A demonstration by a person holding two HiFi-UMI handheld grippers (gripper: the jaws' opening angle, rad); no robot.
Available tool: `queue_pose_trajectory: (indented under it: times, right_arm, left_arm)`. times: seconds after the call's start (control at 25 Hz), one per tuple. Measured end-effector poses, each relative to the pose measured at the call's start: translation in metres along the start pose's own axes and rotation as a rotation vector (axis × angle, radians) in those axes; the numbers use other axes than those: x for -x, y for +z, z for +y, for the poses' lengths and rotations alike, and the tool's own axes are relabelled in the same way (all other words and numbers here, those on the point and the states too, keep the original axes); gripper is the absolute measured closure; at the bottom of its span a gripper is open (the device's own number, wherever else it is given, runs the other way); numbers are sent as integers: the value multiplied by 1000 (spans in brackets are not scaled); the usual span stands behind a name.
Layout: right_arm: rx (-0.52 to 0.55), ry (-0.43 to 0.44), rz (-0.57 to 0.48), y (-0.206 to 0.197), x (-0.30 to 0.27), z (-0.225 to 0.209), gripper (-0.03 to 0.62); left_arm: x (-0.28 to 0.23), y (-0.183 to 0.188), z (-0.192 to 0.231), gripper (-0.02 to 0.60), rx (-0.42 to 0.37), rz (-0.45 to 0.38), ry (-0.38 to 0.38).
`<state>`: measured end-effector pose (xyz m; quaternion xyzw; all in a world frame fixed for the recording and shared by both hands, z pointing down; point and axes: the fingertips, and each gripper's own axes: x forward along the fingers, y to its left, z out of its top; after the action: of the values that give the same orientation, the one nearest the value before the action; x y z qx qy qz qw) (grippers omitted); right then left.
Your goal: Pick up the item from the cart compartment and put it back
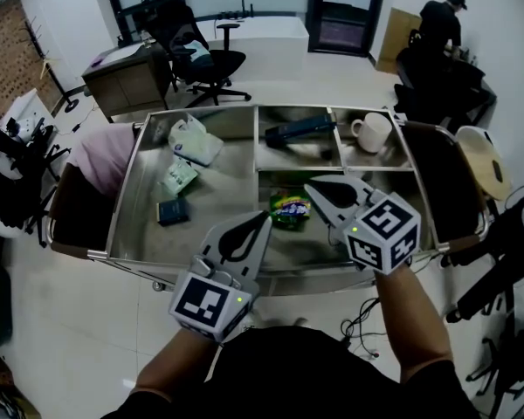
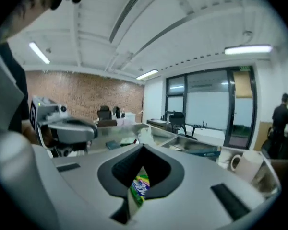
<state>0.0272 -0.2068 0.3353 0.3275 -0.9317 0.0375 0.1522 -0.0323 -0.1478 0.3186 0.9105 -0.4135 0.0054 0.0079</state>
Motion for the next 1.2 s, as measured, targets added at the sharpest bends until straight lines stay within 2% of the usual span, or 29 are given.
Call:
queue_pose_trajectory:
  times: [0.08,0.2,0.4,0.72,1.2]
  right_arm:
    - [-103,4,-76,7,11,-2,580]
    - [-186,-4,-164,14,29,-1,580]
    - [-207,-64,-251,17,60,5,580]
    - [-113,-167,-286,13,91,26,580]
    - [-180,-201,-233,-34,99,34,582]
  left_arm:
    - [0,0,-1,581,0,-2,0]
    - [-1,1,-2,581,5,-7,-4]
    - [0,7,-11,581,32,-23,-33]
    - [4,12,-22,581,6,-25,-46]
    - [8,-1,-36,581,8,1,-58]
